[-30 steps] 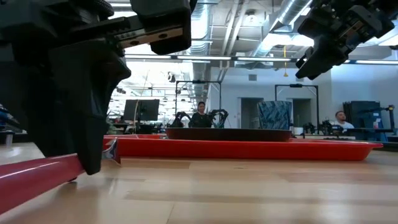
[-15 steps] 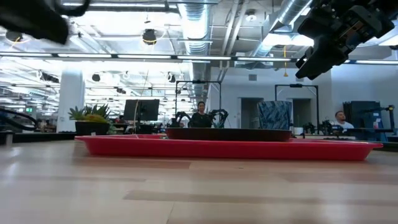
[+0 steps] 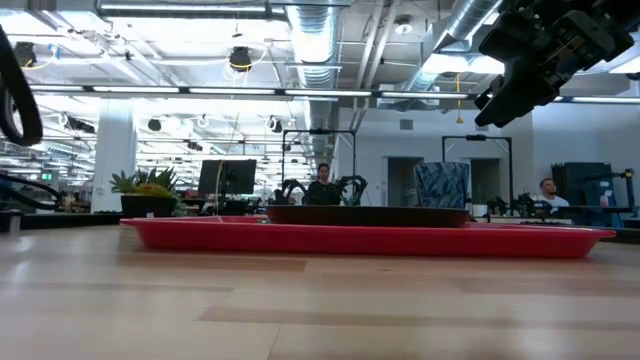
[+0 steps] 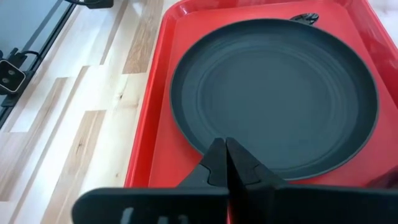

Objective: Pick and place plate/cup/fork/spoon on tray
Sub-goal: Put the red fork on the red serving tray to the left of the black spoon

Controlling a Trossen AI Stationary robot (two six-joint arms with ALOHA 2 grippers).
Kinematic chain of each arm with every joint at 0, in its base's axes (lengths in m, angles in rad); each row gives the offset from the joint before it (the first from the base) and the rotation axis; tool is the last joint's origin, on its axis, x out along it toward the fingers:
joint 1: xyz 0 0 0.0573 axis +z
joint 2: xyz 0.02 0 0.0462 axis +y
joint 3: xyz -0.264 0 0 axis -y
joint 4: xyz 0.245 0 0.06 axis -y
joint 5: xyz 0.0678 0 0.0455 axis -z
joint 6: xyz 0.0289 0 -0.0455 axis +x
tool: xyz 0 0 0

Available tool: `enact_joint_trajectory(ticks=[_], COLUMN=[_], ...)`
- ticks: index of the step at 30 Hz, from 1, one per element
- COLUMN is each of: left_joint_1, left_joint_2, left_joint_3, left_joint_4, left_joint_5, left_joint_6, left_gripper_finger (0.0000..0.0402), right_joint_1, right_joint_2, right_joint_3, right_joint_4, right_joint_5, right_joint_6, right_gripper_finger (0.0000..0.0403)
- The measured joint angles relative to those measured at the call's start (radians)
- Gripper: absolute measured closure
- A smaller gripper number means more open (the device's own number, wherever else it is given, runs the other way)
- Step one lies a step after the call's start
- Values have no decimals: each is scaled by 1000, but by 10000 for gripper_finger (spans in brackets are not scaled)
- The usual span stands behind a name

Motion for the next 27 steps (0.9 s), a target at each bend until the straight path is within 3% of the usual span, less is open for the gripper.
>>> enact_joint_trajectory(ticks=[8,27], left_joint_1=[8,51], left_joint_2=[-7,2], left_joint_3=[-49,3], left_joint_4=[70,78], left_joint_5=[21,-19], left_joint_6=[-11,132], left_gripper_finger=[379,310], right_joint_1=[0,0], right_joint_2=[0,0], right_joint_3=[0,0], right_joint_4=[0,6], right_joint_5=[0,0], right_joint_6=[0,0], right_gripper_finger=[400,400])
